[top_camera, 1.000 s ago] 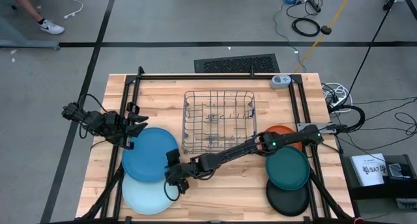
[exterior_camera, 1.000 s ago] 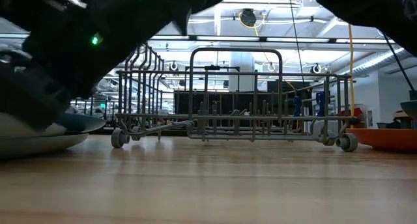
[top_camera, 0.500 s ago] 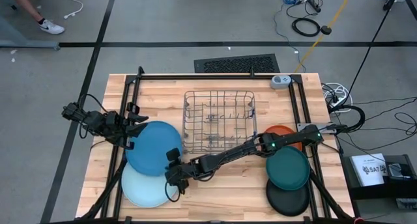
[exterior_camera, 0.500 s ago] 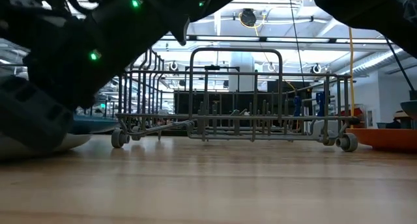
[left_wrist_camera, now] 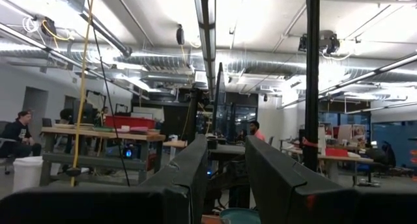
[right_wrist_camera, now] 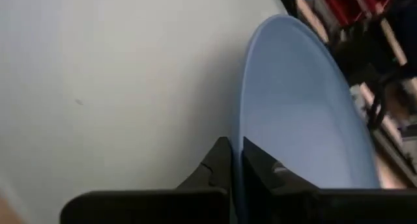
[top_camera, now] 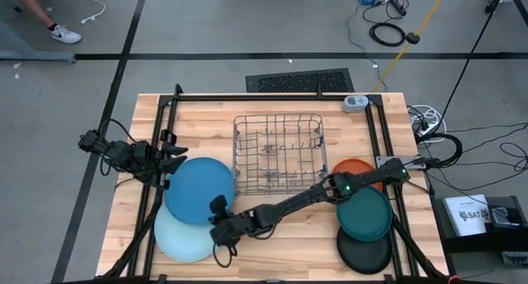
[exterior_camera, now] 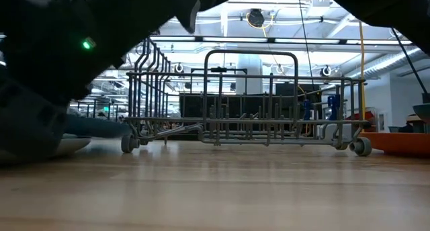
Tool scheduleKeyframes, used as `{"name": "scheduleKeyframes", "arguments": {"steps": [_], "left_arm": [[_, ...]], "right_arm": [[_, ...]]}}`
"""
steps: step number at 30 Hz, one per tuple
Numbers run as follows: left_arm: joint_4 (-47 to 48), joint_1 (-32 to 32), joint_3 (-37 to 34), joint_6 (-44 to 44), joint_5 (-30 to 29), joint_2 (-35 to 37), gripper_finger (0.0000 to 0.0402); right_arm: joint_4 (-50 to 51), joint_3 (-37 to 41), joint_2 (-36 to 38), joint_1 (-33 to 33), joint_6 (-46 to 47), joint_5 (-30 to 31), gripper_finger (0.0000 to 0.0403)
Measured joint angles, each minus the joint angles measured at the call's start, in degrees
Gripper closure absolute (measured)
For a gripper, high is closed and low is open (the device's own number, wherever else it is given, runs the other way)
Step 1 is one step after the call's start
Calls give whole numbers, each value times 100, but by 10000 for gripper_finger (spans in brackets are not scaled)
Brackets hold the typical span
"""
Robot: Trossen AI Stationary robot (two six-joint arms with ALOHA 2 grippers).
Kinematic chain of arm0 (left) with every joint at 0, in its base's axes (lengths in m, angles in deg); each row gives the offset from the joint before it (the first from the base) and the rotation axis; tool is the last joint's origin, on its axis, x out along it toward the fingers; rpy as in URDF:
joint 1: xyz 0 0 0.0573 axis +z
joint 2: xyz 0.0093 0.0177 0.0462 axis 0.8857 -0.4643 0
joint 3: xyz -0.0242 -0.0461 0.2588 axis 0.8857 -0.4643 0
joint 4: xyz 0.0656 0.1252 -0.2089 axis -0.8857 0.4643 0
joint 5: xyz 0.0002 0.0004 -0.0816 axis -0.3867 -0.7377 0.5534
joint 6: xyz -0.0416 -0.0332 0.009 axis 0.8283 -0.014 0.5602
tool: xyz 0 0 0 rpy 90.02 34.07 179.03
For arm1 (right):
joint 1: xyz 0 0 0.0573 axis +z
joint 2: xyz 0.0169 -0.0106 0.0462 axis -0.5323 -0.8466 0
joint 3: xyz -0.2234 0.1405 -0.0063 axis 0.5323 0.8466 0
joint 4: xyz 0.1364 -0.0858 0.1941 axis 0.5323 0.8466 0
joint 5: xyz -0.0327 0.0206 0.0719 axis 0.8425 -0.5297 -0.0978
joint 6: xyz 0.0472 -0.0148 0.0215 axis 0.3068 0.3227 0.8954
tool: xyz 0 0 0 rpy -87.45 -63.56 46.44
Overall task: Sort dishes
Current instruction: Put the blue plate into the dish rack
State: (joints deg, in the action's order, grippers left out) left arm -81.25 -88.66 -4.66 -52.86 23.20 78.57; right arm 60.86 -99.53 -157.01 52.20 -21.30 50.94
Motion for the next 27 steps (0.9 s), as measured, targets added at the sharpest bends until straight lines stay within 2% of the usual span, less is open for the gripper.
{"name": "scheduleKeyframes", "arguments": {"steps": [4,10,13,16,21,23,27], "left_arm": [[-45,-2,0,-18,-4,0,297],[-221,-2,0,-46,-43,0,297],[-735,-2,-4,-46,169,0,297],[-1707,-1,-4,-37,896,0,297],[-2773,-2,-4,17,2616,0,297],[-2828,-2,-4,121,2944,0,297],[-2778,0,-4,157,3168,0,297]], "right_arm": [[-247,-2,90,128,-358,54,399],[-605,-13,294,293,-987,496,399],[-754,-13,404,348,-1172,511,399],[-839,-13,525,409,-1385,533,399],[-849,-22,747,502,-1903,931,399],[-850,-22,869,542,-2181,1227,399],[-852,-24,1226,587,-2479,2009,399]]}}
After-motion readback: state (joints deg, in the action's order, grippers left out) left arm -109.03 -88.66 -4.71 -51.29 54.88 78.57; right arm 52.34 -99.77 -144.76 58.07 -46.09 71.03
